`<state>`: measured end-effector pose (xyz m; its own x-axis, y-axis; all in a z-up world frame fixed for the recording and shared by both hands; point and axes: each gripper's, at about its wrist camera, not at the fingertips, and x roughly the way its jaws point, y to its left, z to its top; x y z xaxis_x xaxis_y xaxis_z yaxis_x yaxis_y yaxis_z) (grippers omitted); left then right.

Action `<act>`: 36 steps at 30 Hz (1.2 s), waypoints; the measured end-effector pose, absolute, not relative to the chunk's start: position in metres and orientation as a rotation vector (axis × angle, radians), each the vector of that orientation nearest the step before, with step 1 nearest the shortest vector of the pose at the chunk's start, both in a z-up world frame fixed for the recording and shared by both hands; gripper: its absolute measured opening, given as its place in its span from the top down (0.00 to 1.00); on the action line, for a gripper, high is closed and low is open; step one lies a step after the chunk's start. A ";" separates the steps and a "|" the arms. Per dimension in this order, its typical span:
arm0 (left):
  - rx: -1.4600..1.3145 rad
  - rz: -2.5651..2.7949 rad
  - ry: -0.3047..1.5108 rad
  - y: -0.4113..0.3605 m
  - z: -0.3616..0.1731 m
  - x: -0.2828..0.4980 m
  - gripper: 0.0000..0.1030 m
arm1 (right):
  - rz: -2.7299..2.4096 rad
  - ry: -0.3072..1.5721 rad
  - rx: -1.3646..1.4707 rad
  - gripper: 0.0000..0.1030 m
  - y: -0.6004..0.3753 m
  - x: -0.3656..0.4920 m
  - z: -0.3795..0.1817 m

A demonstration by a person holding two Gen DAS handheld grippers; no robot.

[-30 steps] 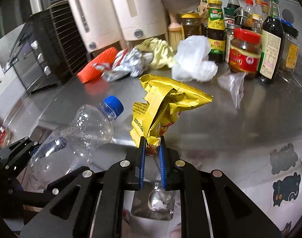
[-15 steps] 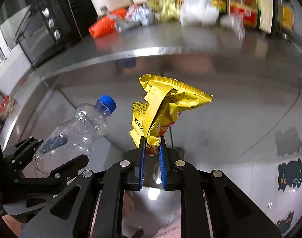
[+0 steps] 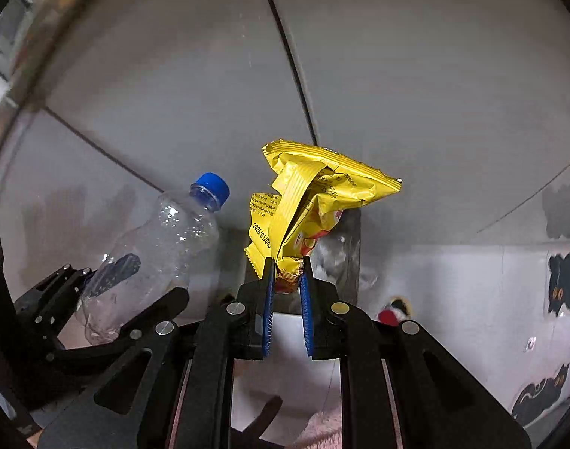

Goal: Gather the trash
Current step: 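Carry the bottle and yellow wrapper down over the trash bin with both tools, then open both tools to drop the bottle and wrapper into the bin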

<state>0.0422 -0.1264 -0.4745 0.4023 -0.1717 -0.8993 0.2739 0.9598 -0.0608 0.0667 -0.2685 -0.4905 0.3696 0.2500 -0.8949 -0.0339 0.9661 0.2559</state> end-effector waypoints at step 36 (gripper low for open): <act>0.070 -0.189 1.132 -0.112 -0.491 0.072 0.14 | 0.088 1.167 0.236 0.14 -0.277 0.094 -0.491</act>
<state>0.0719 -0.1124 -0.4914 0.4112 -0.1148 -0.9043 0.1853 0.9819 -0.0404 0.0940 -0.2770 -0.4911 0.3929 0.1910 -0.8995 0.0532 0.9718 0.2296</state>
